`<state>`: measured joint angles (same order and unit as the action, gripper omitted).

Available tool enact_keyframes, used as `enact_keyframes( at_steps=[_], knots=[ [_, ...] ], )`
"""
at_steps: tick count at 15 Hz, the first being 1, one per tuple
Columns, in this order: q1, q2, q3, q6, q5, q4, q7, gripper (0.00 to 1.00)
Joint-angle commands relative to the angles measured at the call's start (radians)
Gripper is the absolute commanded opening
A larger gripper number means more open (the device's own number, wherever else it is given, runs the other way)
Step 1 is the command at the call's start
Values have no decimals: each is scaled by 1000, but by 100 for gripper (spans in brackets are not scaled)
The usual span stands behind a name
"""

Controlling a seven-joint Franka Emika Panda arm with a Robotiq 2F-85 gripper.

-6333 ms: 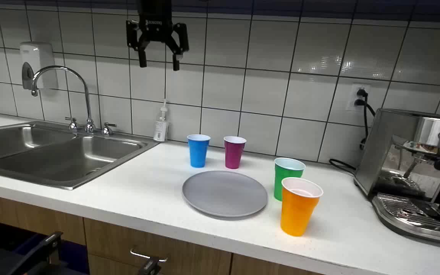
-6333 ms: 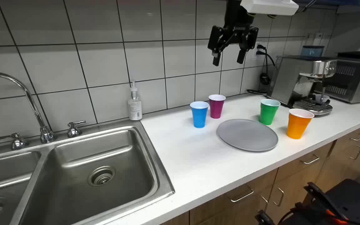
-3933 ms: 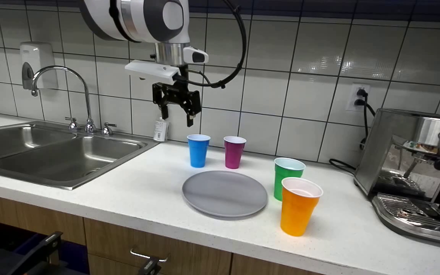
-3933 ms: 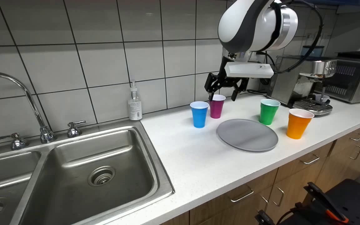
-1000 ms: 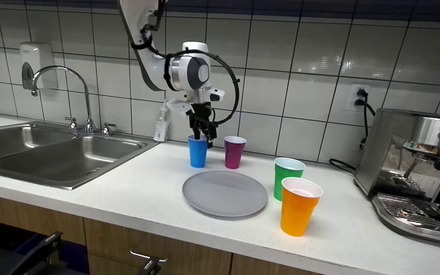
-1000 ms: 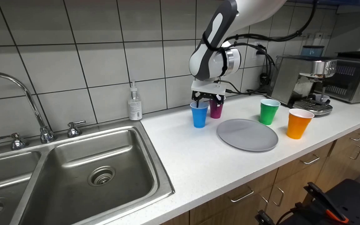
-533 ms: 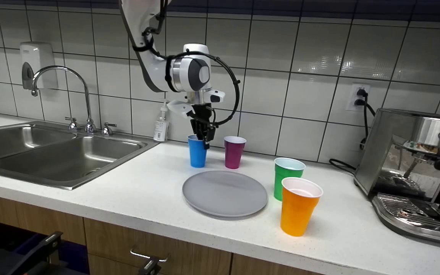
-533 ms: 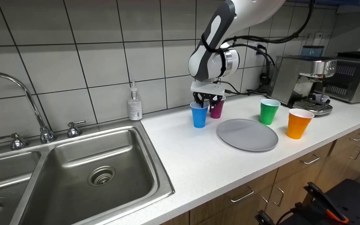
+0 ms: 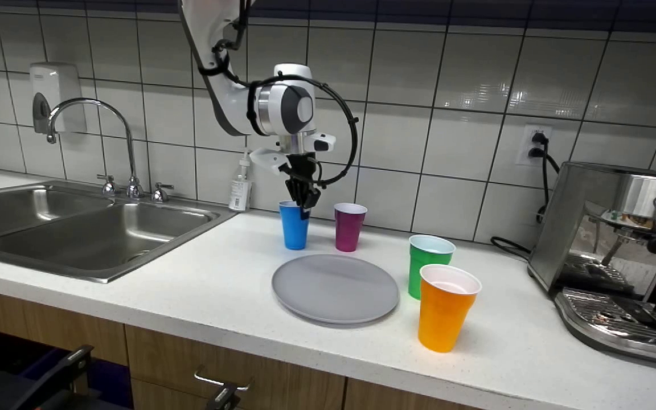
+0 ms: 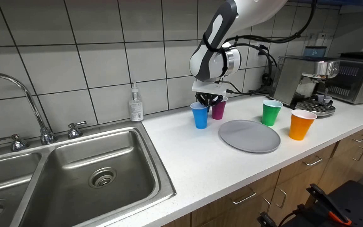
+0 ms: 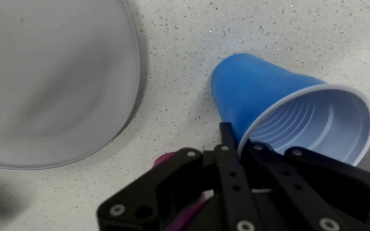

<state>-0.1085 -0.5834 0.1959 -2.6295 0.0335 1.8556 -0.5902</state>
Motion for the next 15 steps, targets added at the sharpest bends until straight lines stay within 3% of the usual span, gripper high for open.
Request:
enact_keyframes(
  at_steps=[1,8,15],
  knots=[
    [-2,32,-1,29,3,7,-7,1],
    [-1,108,-9,11,3,80,4,1],
    [2,239,0,-8,-12,235,-2,1]
  ],
)
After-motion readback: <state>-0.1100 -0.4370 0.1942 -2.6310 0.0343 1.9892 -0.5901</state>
